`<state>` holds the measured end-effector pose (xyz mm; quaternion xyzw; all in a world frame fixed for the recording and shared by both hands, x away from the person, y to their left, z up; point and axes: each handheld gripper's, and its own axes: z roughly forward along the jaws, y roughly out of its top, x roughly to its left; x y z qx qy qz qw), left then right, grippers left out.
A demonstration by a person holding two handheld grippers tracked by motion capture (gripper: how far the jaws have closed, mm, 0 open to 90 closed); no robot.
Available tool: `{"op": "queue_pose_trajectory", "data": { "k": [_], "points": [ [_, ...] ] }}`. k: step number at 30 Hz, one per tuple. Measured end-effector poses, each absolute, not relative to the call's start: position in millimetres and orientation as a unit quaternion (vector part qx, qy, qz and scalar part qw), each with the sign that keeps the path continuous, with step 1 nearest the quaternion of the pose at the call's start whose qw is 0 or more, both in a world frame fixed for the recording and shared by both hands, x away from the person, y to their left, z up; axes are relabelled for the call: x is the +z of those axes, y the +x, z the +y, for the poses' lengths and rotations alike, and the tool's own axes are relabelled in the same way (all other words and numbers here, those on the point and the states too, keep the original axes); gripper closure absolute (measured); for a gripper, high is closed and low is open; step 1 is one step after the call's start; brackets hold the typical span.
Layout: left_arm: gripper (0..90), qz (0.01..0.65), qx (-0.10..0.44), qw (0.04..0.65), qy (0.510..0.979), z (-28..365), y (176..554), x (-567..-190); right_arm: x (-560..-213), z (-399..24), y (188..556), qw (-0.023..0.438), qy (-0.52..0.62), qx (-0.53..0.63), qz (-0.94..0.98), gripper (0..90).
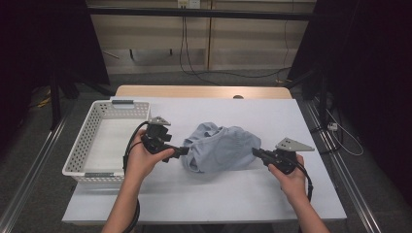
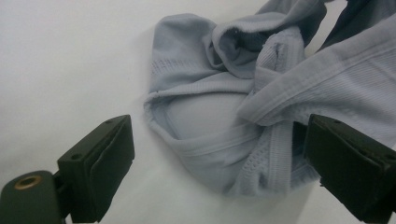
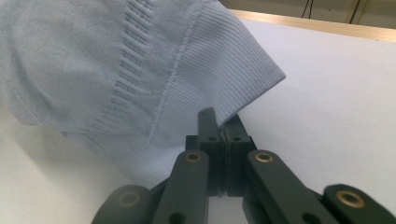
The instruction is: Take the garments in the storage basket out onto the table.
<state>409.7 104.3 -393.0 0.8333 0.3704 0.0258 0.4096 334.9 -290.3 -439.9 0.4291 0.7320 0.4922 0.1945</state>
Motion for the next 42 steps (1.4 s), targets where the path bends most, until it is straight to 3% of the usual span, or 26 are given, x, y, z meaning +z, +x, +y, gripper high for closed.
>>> {"op": "queue_pose_trajectory", "data": {
  "k": [32,42],
  "points": [
    [11.0,0.352,-0.007,0.401,0.846,80,408,-414,-450,-299,336,0.211,0.446,0.451,0.744,89.2],
    [19.3,0.336,-0.016,0.403,0.851,70,406,-417,-451,-300,335,0.215,0.447,0.439,0.749,89.0]
  ]
}}
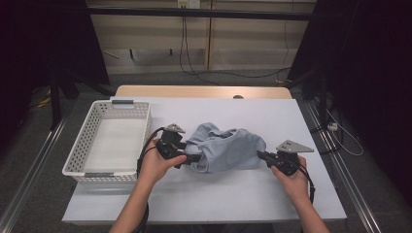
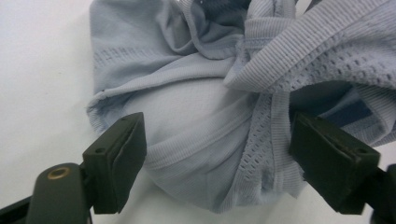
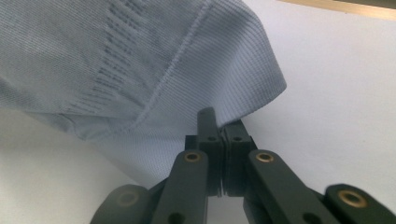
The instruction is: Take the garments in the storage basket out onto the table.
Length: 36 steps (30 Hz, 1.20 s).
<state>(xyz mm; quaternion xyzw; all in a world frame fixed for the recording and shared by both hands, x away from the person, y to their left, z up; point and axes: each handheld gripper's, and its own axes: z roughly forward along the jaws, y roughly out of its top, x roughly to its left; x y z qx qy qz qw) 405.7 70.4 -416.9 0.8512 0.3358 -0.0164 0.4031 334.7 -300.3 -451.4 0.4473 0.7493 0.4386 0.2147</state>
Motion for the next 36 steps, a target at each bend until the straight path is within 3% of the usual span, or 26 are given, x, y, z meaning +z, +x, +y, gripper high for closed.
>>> {"op": "queue_pose_trajectory", "data": {
  "k": [5,12,16,18,21,30,36],
  "points": [
    [24.4,0.326,-0.021,0.393,0.86,62,403,-423,-453,-302,336,0.215,0.453,0.438,0.746,88.8],
    [39.7,0.33,-0.015,0.387,0.861,61,403,-427,-453,-302,337,0.223,0.454,0.432,0.747,88.1],
    [52.4,0.344,-0.016,0.383,0.857,63,403,-427,-453,-303,338,0.231,0.45,0.429,0.748,88.3],
    [67.5,0.349,-0.029,0.384,0.854,65,403,-426,-453,-304,340,0.237,0.448,0.426,0.749,88.7],
    [74.3,0.352,-0.036,0.38,0.855,64,402,-425,-453,-304,341,0.239,0.448,0.425,0.75,89.1],
    [80.0,0.366,-0.034,0.402,0.839,73,404,-418,-448,-315,342,0.277,0.446,0.414,0.744,89.4],
    [80.1,0.367,-0.037,0.398,0.84,70,403,-420,-451,-320,340,0.259,0.453,0.419,0.743,89.2]
  ]
}}
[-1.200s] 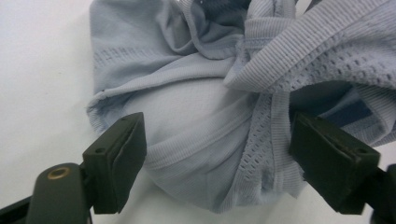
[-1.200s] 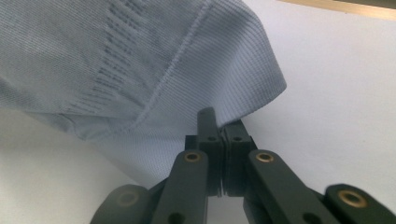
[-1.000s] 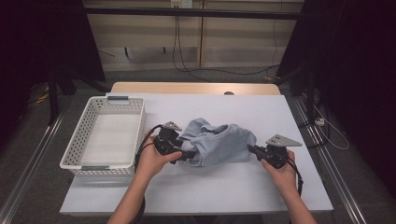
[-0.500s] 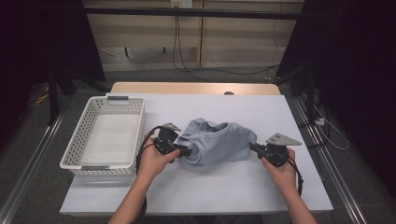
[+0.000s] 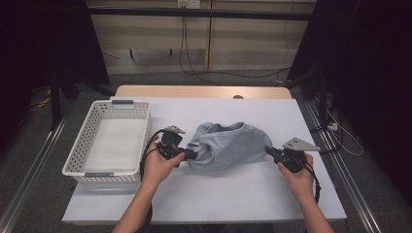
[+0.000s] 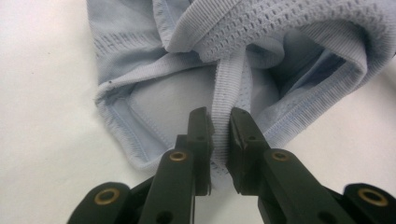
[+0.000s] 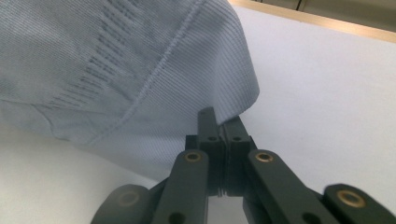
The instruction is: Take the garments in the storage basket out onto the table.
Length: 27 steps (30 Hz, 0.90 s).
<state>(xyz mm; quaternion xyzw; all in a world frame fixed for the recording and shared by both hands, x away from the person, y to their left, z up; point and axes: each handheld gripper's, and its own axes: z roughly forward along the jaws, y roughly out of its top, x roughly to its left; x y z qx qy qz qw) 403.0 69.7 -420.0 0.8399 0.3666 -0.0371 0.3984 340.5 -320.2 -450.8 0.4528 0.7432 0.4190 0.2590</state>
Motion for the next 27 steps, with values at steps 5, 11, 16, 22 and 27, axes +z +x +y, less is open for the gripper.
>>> {"op": "queue_pose_trajectory", "data": {
  "k": [5,11,16,22,27],
  "points": [
    [80.1,0.369,-0.038,0.4,0.838,71,403,-420,-451,-323,336,0.247,0.454,0.423,0.744,88.9],
    [80.1,0.368,-0.039,0.397,0.84,70,402,-419,-448,-325,330,0.237,0.453,0.422,0.748,86.5],
    [80.2,0.368,-0.039,0.395,0.841,69,402,-420,-444,-326,328,0.231,0.463,0.43,0.74,61.0],
    [80.2,0.368,-0.039,0.396,0.841,68,402,-420,-438,-319,330,0.231,0.465,0.446,0.729,34.7],
    [80.3,0.368,-0.039,0.395,0.841,69,402,-420,-432,-313,334,0.231,0.469,0.461,0.717,27.3]
  ]
}}
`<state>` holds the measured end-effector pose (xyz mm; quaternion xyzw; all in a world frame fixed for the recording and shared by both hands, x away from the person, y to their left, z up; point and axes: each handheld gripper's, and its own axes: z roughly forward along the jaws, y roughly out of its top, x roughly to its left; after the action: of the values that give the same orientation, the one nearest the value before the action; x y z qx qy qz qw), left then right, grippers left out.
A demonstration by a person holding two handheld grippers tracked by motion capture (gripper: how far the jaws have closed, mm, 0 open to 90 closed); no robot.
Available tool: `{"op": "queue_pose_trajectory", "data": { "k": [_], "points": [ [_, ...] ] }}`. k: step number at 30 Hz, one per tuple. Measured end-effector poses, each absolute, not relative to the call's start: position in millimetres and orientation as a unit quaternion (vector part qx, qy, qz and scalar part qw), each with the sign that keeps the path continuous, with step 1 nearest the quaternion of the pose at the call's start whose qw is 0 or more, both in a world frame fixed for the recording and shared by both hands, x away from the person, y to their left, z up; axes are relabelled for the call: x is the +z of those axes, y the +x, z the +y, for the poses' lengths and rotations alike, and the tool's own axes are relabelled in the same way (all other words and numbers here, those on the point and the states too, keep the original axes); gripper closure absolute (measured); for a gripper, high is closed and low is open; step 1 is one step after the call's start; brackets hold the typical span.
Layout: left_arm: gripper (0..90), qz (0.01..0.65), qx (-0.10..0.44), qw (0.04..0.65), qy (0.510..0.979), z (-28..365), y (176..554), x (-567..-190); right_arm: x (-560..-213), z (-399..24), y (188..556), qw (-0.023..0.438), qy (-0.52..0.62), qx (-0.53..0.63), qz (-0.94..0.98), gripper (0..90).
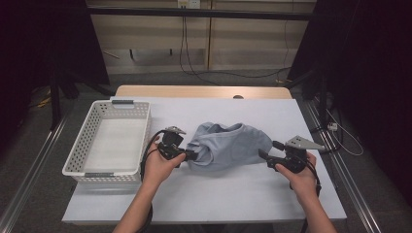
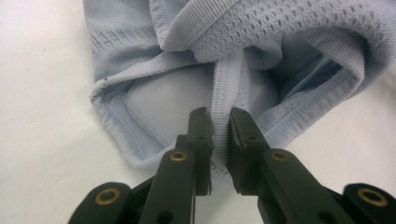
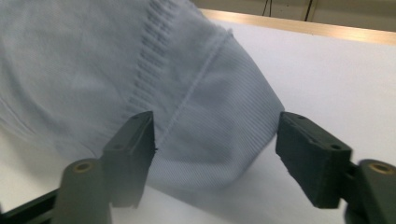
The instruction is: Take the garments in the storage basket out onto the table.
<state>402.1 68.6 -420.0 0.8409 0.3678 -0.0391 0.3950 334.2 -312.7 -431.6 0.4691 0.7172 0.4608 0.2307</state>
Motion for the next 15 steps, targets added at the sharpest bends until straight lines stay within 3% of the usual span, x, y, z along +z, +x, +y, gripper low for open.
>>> {"op": "queue_pose_trajectory", "data": {
  "k": [12,14,15],
  "points": [
    [80.4,0.37,-0.041,0.395,0.84,67.4,401.8,-422.6,-421.1,-308.3,343.7,0.219,0.465,0.489,0.704,28.0],
    [80.4,0.368,-0.041,0.394,0.841,67.1,401.7,-422.9,-422.9,-307.4,344.8,0.216,0.462,0.489,0.708,35.6],
    [80.4,0.368,-0.042,0.393,0.842,67.0,401.8,-423.0,-424.5,-307.3,345.3,0.218,0.455,0.49,0.711,55.7]
  ]
}}
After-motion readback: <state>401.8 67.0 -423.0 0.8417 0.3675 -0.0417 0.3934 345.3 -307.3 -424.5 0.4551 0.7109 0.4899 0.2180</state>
